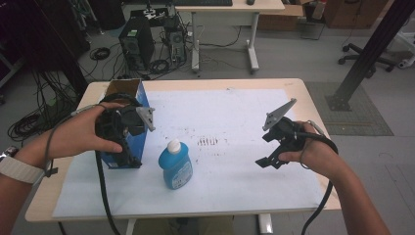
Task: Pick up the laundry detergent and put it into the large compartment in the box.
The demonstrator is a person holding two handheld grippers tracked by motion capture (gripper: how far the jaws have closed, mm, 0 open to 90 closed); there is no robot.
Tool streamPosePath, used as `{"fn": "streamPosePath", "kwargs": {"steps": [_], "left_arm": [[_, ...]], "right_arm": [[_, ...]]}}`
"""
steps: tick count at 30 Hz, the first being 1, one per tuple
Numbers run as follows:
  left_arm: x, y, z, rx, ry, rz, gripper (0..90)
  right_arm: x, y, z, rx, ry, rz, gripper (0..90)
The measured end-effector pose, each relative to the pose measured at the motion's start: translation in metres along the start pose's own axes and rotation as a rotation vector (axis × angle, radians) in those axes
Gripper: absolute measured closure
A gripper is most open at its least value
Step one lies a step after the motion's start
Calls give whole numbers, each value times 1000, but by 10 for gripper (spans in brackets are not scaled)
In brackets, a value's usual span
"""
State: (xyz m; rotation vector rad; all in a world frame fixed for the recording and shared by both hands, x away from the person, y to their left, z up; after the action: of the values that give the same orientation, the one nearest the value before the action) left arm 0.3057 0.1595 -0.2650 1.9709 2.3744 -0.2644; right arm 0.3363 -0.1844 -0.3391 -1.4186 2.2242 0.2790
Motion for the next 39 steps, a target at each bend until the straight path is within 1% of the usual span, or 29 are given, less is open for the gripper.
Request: {"fn": "streamPosePath", "kwargs": {"steps": [3, 4, 5, 6, 7, 8, 9, 10, 13, 18, 19, 24, 28, 29, 34, 35, 38, 39], "left_arm": [[0, 0, 1, 1, -9, -11, 134], [0, 1, 0, -1, -4, -4, 134], [0, 1, 0, 2, -2, -7, 134], [-1, 1, 1, 0, -11, -11, 134], [-1, 1, 0, 1, 0, -6, 134], [-2, 1, 0, -1, -13, -16, 133], [-2, 1, 0, -1, -13, -16, 134], [-2, 1, -1, -1, -4, -7, 134], [-3, 2, -2, -2, -2, -5, 134], [-4, 1, -2, 5, -2, -13, 129], [-5, 1, -2, 7, -11, -24, 129], [-5, 0, -5, 7, -8, -39, 110], [-6, -1, -6, 4, -12, -51, 98], [-6, -2, -6, 4, -17, -61, 98], [-9, -2, -11, -8, -22, -80, 96], [-10, -3, -11, -12, -31, -91, 96], [-11, -3, -14, -15, -38, -110, 96], [-12, -3, -14, -18, -39, -113, 91]], "right_arm": [[0, -1, 0, -1, 0, -2, 118], [0, -1, 0, -1, -2, 1, 118], [0, -2, 1, -1, -1, 1, 118], [0, -2, 1, -3, 0, 1, 118], [1, -2, 1, -3, 3, 3, 118], [1, -2, 2, -5, 1, 4, 117], [1, -2, 2, -5, 1, 4, 117], [2, -2, 2, -8, 4, 5, 117], [2, -3, 2, -6, 5, 7, 117], [2, -3, 2, -4, 4, 6, 117], [2, -3, 2, -4, 4, 6, 117], [3, -3, 2, -3, 6, 13, 117], [3, -3, 4, -6, 7, 4, 117], [3, -3, 4, -6, 7, 4, 117], [2, -3, 3, -7, 1, 3, 117], [2, -2, 3, -7, 2, 7, 117], [2, -2, 3, -6, 3, 1, 117], [3, -2, 2, -4, 3, 6, 117]]}}
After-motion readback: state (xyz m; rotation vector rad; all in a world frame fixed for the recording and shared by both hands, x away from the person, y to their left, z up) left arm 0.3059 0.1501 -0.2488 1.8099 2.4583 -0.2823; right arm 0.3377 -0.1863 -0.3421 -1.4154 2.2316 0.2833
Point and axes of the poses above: each handheld gripper's, and its own axes: z roughly forward along the jaws, x roughly out of its underside, y roughly to its left, the point moved 6 cm from there along z, roughly forward along the jaws, and after that the axes turned 9 degrees about x, right-handed, at the moved point
